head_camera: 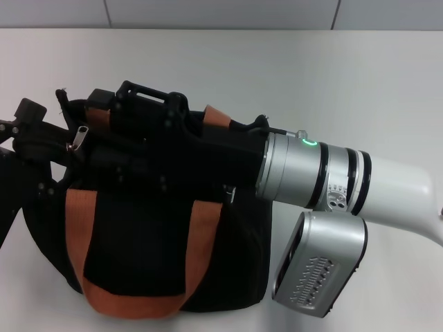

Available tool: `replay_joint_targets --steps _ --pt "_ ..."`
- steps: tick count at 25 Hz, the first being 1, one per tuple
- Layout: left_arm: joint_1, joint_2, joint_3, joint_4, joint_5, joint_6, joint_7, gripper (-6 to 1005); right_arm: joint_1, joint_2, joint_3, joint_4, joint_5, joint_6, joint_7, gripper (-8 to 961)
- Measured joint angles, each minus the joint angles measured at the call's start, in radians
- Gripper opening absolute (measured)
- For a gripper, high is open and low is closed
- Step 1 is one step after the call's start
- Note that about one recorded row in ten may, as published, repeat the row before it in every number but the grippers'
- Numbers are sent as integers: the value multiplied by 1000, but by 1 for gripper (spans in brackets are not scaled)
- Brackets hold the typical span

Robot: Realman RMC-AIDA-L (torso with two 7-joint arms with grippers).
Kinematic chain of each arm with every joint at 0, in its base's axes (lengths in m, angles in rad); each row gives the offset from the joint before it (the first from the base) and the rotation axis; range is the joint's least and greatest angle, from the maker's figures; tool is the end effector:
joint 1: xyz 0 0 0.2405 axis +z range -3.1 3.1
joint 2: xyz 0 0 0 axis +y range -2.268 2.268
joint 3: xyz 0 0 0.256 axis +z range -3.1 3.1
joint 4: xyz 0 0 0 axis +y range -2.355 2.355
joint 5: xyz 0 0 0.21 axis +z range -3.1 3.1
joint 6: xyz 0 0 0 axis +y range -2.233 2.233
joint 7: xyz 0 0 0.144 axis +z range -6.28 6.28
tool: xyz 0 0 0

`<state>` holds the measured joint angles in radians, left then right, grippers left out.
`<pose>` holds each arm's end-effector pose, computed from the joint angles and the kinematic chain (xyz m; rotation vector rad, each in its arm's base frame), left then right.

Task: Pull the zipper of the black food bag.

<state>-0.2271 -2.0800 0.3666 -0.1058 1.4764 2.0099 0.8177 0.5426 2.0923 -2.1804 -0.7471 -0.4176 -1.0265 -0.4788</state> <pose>-0.2941 0.1910 -0.0005 -1.4212 0.6477 -0.4385 0.1013 0.2919 -0.1254 -1.9657 -1.3207 0.7392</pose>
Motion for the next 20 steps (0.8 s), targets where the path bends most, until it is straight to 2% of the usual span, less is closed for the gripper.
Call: replay_joint_targets --steps 8,14,20 --pt "0 0 0 0 1 0 0 8 3 0 0 -8 1 7 -3 721" --pt "-3 0 0 0 1 0 0 7 9 0 -21 -14 2 46 -4 592" --pt "-4 0 0 0 1 0 0 7 14 0 -28 -16 2 83 -5 593"
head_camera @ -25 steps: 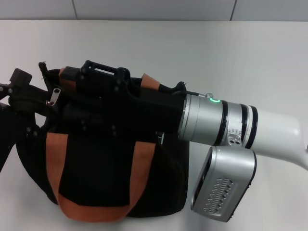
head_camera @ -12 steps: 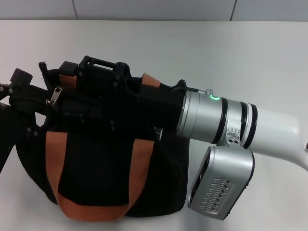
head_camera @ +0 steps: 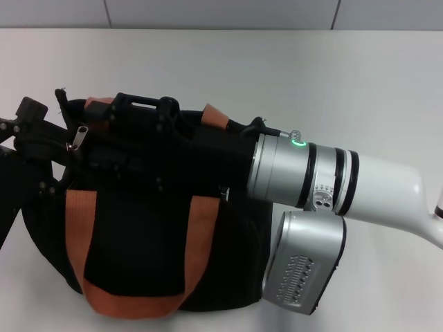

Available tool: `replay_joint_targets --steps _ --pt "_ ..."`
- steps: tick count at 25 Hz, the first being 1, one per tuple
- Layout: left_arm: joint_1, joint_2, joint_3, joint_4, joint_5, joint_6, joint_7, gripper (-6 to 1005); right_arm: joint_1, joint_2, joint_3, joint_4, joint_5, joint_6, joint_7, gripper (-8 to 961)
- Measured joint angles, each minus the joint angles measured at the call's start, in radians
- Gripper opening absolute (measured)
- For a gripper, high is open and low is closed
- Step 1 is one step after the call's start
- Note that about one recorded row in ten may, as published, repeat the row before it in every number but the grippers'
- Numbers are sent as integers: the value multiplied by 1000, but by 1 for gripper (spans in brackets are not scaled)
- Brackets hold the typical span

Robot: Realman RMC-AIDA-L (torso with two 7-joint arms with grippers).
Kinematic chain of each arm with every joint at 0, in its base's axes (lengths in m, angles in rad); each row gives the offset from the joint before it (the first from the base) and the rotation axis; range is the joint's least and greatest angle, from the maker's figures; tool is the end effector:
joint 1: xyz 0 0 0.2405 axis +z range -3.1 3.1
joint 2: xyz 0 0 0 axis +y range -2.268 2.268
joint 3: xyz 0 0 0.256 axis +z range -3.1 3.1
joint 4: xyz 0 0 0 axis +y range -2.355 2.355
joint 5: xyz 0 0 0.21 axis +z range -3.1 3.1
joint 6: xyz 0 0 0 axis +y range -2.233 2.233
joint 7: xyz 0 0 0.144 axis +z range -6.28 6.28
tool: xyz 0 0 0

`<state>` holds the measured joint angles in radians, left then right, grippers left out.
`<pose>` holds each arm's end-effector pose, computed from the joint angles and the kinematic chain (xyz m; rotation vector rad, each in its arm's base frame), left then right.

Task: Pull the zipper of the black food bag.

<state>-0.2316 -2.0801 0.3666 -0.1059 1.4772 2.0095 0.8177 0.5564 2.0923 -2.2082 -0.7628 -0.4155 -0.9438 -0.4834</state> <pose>-0.2932 0.1923 -0.0007 -1.4208 0.6510 -0.4425 0.1000 0.2948 -0.1340 -1.9956 -1.3427 0.6706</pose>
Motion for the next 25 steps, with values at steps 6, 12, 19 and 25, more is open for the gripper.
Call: replay_joint_targets --steps 6,12,19,25 --pt "0 0 0 0 1 0 0 8 0 0 -8 -17 0 24 -1 582" --pt "0 0 0 0 2 0 0 8 13 0 -31 -23 36 48 -2 464" --pt "0 0 1 0 2 0 0 7 24 0 -58 -22 60 72 -27 353" --pt "0 0 2 0 2 0 0 7 25 0 -69 -25 61 100 -41 333"
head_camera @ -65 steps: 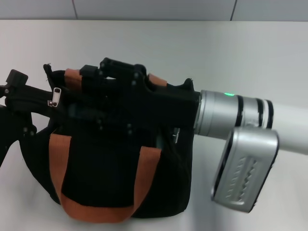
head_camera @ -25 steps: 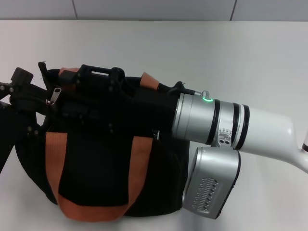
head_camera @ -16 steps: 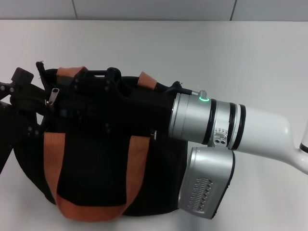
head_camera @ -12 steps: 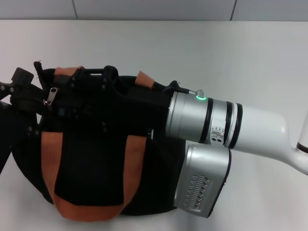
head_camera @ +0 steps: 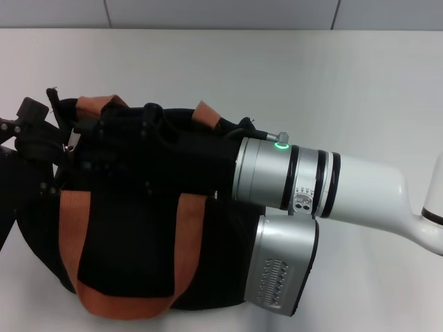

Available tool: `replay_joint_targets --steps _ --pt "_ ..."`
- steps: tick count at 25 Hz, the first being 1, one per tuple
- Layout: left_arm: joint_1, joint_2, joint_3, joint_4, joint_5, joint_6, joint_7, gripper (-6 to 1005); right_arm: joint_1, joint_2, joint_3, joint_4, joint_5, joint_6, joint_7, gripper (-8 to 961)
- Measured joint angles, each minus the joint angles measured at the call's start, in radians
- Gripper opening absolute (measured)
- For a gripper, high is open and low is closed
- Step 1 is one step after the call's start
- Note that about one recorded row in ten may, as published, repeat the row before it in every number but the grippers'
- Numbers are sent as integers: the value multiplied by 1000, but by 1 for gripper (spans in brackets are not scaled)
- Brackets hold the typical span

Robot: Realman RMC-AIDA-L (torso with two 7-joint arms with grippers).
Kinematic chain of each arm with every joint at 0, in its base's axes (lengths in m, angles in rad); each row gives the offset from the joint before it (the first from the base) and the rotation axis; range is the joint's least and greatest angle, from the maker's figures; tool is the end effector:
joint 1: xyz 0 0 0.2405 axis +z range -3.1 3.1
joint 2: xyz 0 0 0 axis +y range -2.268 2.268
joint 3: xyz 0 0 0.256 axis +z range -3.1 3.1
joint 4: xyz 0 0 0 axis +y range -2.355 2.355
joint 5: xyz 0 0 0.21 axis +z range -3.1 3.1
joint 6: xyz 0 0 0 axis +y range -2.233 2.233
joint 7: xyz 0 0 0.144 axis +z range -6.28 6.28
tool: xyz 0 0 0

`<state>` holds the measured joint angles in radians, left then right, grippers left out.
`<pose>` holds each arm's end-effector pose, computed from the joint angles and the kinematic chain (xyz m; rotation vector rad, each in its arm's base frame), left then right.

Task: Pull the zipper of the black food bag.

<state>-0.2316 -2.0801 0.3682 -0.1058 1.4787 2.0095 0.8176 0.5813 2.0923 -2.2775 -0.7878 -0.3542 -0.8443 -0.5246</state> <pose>-0.2930 0.1921 -0.0010 -1.4230 0.6523 -0.4444 0.0933 0.2943 -0.1455 -2.0110 -1.3719 0.6088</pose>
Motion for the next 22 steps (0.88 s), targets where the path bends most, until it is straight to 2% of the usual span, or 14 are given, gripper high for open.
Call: replay_joint_targets --steps 9,14,22 --pt "-2 0 9 0 2 0 0 7 0 0 -2 -16 16 23 7 286" --pt "-2 0 11 0 2 1 0 8 6 0 -12 -16 32 24 2 148" --pt "-2 0 12 0 2 2 0 8 12 0 -25 -13 32 25 1 149"
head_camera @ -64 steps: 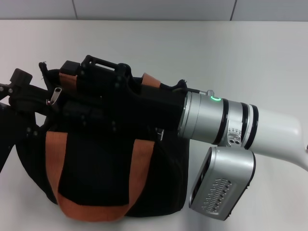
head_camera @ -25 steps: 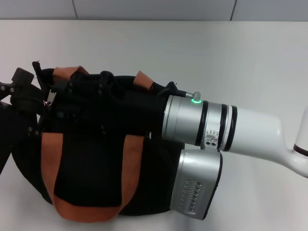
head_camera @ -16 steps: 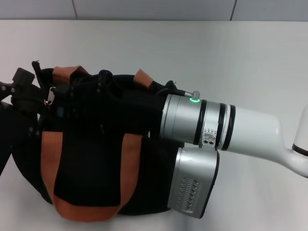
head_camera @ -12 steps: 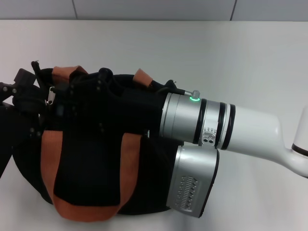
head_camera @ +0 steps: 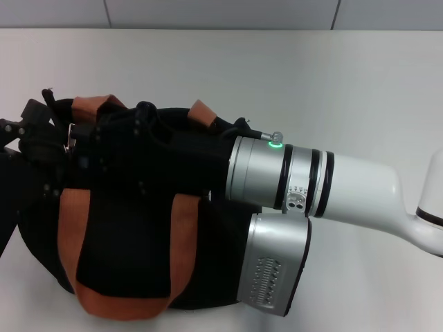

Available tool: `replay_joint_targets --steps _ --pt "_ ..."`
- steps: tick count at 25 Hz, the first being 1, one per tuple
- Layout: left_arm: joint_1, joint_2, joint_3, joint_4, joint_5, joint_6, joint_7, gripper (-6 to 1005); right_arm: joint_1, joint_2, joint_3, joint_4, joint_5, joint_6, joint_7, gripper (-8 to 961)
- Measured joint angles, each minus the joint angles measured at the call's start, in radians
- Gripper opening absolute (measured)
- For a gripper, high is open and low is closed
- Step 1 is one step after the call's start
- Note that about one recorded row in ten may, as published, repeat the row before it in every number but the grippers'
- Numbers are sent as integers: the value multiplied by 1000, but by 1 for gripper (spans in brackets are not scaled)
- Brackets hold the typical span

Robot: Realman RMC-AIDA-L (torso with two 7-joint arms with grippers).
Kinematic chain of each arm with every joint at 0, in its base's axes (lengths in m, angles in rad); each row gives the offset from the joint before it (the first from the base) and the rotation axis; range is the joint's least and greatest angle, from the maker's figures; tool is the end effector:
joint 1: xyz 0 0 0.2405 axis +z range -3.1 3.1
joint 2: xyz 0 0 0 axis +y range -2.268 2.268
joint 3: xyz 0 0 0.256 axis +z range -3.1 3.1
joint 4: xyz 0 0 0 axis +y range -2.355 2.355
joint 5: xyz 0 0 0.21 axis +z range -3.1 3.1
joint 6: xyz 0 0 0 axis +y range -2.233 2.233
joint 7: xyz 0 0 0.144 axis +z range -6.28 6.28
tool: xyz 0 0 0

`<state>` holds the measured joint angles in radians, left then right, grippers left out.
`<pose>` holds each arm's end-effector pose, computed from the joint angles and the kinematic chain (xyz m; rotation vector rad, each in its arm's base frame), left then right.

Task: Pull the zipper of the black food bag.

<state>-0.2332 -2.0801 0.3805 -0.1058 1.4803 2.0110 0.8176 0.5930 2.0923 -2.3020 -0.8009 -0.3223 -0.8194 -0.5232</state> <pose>-0.2920 0.1916 -0.0023 -1.4314 0.6596 -0.4547 0.0878 0.2934 -0.1481 -2.0217 -1.3621 0.6146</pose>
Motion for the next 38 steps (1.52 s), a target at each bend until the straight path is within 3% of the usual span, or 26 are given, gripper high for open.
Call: replay_joint_targets --steps 27,34,38 --pt "-3 0 3 0 0 0 0 8 6 0 -21 -4 -2 23 0 196" --pt "-2 0 -4 0 0 -1 0 7 1 0 -21 -8 -6 27 -2 3" --pt "-2 0 -7 0 -5 -3 -2 8 -19 0 -17 -8 -10 26 -29 -2"
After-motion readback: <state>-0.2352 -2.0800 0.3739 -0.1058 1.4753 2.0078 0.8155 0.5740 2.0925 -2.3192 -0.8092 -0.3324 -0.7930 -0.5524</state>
